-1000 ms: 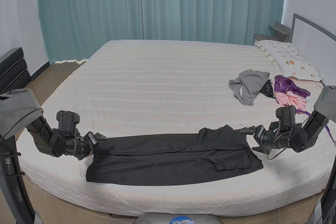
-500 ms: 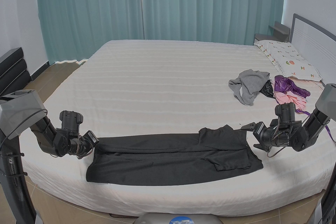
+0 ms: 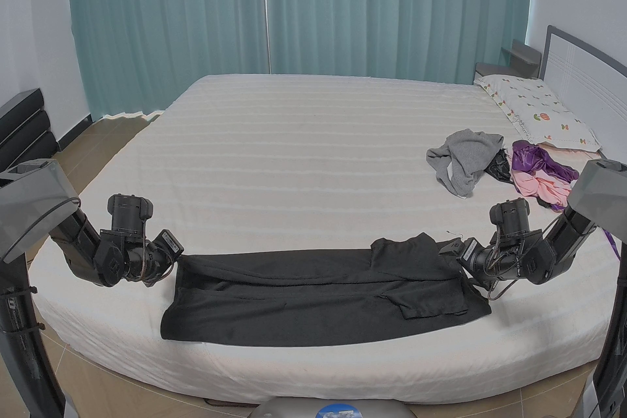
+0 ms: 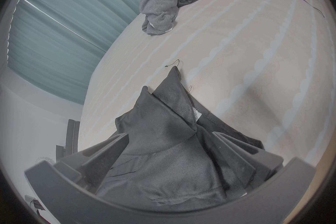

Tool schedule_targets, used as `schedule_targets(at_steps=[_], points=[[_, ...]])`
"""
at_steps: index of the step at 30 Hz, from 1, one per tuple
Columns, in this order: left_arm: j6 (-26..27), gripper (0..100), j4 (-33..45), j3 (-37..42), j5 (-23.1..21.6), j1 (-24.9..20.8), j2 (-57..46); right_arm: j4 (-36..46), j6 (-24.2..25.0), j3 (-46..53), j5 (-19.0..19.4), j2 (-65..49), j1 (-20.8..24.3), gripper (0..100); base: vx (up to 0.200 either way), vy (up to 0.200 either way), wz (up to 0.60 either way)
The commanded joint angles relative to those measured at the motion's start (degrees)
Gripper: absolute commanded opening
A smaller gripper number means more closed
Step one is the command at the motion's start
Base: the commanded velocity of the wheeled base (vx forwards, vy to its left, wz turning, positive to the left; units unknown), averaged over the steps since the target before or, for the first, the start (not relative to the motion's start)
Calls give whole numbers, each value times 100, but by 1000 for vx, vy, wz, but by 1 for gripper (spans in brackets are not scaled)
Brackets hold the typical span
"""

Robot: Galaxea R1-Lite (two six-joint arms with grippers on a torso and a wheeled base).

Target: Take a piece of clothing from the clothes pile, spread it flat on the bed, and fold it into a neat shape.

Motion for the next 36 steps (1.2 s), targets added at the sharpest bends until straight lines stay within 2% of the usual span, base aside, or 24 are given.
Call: schedule_targets(at_steps=[1, 6, 7, 31, 36], points=[[-5, 0, -1, -5, -2, -4, -33, -5, 7, -162, -1, 262, 13, 100, 0, 0, 0], [-13, 0, -9, -5, -2, -4, -25, -5, 7, -312, -1, 385, 13, 100, 0, 0, 0], [-13, 0, -1, -5, -2, -4, -25, -5, -2, -312, -9, 429, 22, 0, 0, 0, 0], [-128, 0, -1, -93, 7, 23, -121, -31, 34, -400, -27, 183, -136, 0, 0, 0, 0], [-119, 0, 17, -453, 25, 58, -121, 4, 60, -883, -36, 103, -136, 0, 0, 0, 0]])
